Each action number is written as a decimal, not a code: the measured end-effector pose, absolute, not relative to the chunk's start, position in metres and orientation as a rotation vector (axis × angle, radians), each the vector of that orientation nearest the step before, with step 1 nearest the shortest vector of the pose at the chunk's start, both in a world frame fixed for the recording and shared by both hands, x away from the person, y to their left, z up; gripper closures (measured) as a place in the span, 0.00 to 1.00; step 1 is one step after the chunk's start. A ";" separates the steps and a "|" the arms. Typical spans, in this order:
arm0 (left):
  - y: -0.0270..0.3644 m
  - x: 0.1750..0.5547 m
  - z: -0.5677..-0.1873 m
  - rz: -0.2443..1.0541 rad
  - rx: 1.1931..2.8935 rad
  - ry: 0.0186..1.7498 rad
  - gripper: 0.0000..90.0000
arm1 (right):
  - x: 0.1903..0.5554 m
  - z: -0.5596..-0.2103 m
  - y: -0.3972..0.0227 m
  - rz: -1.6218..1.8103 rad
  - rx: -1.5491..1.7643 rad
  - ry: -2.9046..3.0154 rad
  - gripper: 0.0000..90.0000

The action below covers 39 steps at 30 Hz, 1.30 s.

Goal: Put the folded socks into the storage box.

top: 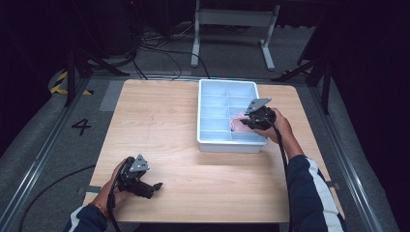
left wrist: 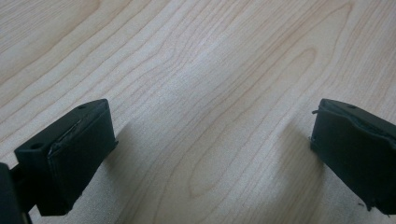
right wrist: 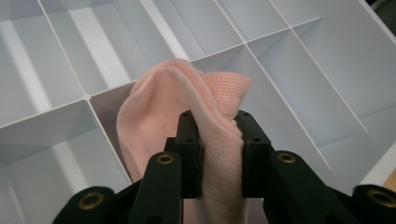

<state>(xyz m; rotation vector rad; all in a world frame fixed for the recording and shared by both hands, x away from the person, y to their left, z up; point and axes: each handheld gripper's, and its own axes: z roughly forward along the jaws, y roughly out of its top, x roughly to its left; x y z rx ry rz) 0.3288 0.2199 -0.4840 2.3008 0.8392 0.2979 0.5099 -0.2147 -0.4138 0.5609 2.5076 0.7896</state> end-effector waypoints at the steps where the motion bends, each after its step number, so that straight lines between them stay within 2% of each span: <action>1: 0.220 0.329 -0.484 0.298 2.301 0.839 0.00 | 0.510 -0.414 -0.215 0.790 0.561 2.508 0.82; 20: 0.220 0.328 -0.484 0.297 2.304 0.840 0.00 | 0.518 -0.424 -0.195 0.466 0.552 2.735 0.81; 39: 0.220 0.328 -0.484 0.297 2.305 0.840 0.00 | 0.519 -0.429 -0.190 0.418 0.575 2.728 0.81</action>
